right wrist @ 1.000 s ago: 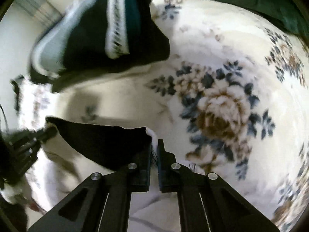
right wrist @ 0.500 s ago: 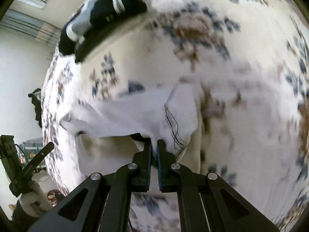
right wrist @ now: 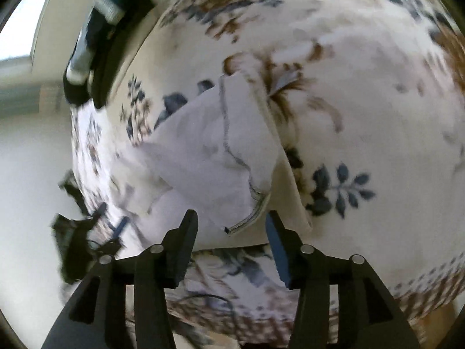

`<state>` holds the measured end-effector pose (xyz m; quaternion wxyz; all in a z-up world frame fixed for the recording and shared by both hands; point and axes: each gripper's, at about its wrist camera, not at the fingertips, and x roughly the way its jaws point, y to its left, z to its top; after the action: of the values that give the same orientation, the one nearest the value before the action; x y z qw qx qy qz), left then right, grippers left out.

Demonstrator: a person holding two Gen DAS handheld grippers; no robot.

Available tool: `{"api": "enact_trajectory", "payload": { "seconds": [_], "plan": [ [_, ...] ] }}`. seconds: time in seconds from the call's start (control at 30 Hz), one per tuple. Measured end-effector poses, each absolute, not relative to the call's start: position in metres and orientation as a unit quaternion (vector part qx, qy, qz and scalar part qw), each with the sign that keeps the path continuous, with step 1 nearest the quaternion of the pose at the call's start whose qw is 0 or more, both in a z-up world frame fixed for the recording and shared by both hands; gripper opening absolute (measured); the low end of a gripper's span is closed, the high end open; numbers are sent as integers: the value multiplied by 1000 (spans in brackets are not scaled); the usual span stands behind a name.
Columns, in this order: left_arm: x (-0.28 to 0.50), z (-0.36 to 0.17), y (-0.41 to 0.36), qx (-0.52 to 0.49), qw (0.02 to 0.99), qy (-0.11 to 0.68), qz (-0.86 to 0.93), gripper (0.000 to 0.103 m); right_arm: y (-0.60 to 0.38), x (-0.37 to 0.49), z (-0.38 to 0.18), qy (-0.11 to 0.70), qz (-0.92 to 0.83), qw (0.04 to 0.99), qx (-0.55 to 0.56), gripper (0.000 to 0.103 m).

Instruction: Fold small clothes

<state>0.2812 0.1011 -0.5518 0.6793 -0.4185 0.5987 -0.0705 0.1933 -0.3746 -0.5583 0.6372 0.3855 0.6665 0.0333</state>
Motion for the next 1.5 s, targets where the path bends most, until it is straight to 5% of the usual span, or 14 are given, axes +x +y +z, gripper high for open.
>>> {"api": "enact_trajectory", "payload": {
  "seconds": [0.07, 0.1, 0.13, 0.17, 0.2, 0.3, 0.63, 1.07, 1.13, 1.2, 1.3, 1.33, 1.5],
  "plan": [
    [288, -557, 98, -405, 690, 597, -51, 59, -380, 190, -569, 660, 27, 619, 425, 51],
    [291, -558, 96, -400, 698, 593, -48, 43, -381, 188, -577, 659, 20, 608, 443, 51],
    [294, -559, 94, -389, 703, 594, -44, 8, -380, 188, -584, 659, 14, 601, 453, 51],
    [295, -561, 93, -379, 704, 599, -44, 2, -380, 189, -590, 658, 5, 596, 461, 51],
    [296, -560, 92, -372, 708, 599, -46, 4, -379, 190, -595, 652, -4, 596, 469, 51],
    [291, -545, 96, -363, 723, 586, -53, 3, -371, 198, -589, 652, -45, 620, 433, 8],
    [245, -505, 121, -421, 702, 572, -48, 2, -356, 204, -542, 649, -29, 655, 386, 4],
    [191, -561, 131, -407, 664, 627, -28, 7, -375, 165, -586, 718, -48, 625, 305, 4],
    [187, -557, 132, -391, 663, 637, -36, 11, -364, 171, -590, 740, -36, 622, 252, 11],
    [182, -548, 137, -366, 672, 643, -24, 27, -355, 177, -584, 751, -18, 625, 211, 19],
    [181, -536, 153, -347, 693, 633, -6, 55, -357, 181, -568, 741, -6, 639, 207, 52],
    [185, -532, 157, -341, 702, 626, -2, 55, -359, 183, -564, 738, -4, 641, 211, 59],
    [239, -525, 149, -333, 720, 609, -29, 56, -381, 197, -551, 717, -17, 658, 228, 59]
  ]
}}
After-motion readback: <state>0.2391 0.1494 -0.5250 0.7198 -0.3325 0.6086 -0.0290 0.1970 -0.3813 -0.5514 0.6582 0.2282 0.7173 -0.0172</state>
